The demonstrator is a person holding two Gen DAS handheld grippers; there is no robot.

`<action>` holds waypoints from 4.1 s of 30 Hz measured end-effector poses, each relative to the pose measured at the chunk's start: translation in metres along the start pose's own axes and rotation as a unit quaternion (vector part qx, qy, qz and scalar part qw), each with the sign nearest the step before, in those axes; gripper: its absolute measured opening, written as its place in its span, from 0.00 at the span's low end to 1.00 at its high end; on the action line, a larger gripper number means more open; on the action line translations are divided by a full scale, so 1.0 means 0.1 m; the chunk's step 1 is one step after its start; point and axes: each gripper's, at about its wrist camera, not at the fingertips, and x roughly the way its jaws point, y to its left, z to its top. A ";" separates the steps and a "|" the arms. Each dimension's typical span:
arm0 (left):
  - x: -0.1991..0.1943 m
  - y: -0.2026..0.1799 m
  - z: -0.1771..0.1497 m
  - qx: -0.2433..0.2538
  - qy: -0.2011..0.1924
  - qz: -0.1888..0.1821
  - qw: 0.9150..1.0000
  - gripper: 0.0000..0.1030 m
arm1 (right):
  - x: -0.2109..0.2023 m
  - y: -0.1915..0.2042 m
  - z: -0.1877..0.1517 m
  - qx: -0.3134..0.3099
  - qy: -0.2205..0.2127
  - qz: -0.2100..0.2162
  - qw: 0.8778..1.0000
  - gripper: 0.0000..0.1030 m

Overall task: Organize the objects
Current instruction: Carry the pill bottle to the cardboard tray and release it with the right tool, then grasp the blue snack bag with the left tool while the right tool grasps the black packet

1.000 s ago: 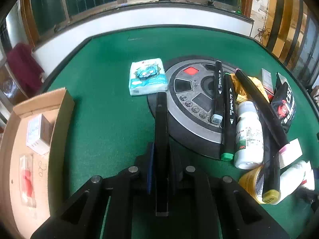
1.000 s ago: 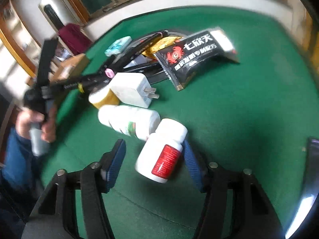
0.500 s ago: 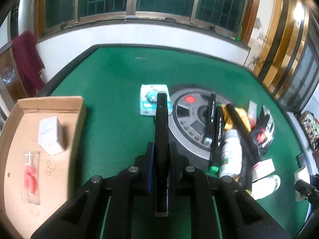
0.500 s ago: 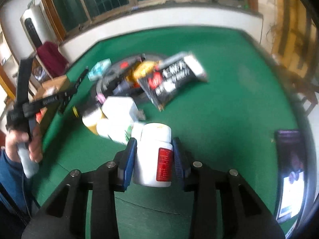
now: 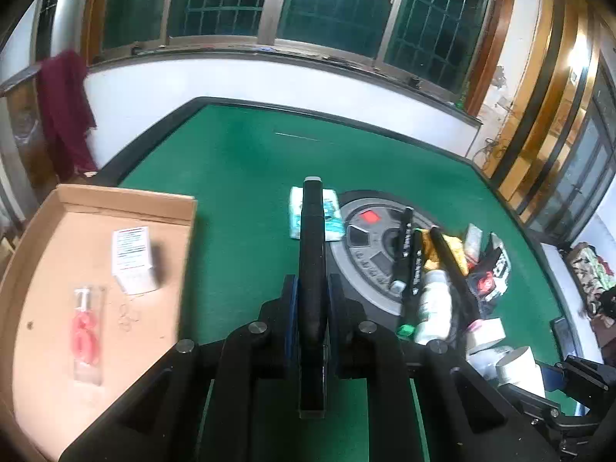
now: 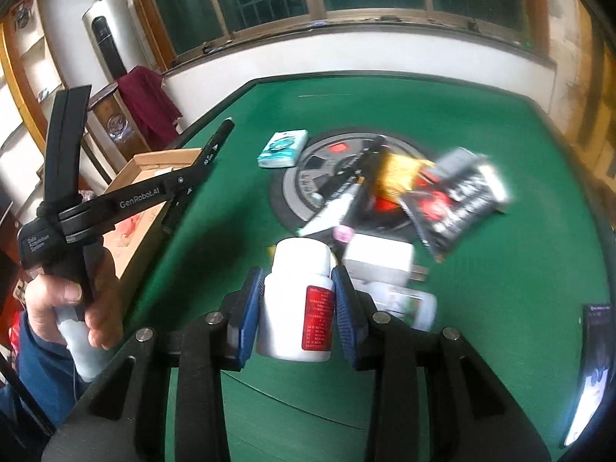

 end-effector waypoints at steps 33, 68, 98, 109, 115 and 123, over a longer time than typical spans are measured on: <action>-0.32 1.78 -0.39 -0.093 0.018 0.169 0.981 0.12 | 1.18 1.97 0.42 -0.132 0.066 0.084 0.986 0.33; -0.45 1.74 -0.55 -0.057 -0.013 0.209 0.976 0.12 | 1.77 2.09 0.54 -0.139 0.093 0.053 0.984 0.33; -0.67 1.22 -0.44 -0.019 -0.032 0.176 0.984 0.12 | 0.87 1.62 0.51 -0.091 0.030 0.116 0.989 0.33; 0.06 0.28 0.27 0.009 0.066 0.063 0.996 0.25 | -0.02 0.01 0.51 0.006 -0.066 0.031 0.997 0.56; 0.88 -0.02 0.72 -0.003 0.119 0.070 0.990 0.33 | -0.01 -1.12 0.32 0.107 -0.109 0.000 0.988 0.57; 1.63 -0.29 0.98 0.052 0.153 0.124 0.979 0.34 | -0.07 -1.63 0.36 0.208 -0.108 0.028 0.972 0.59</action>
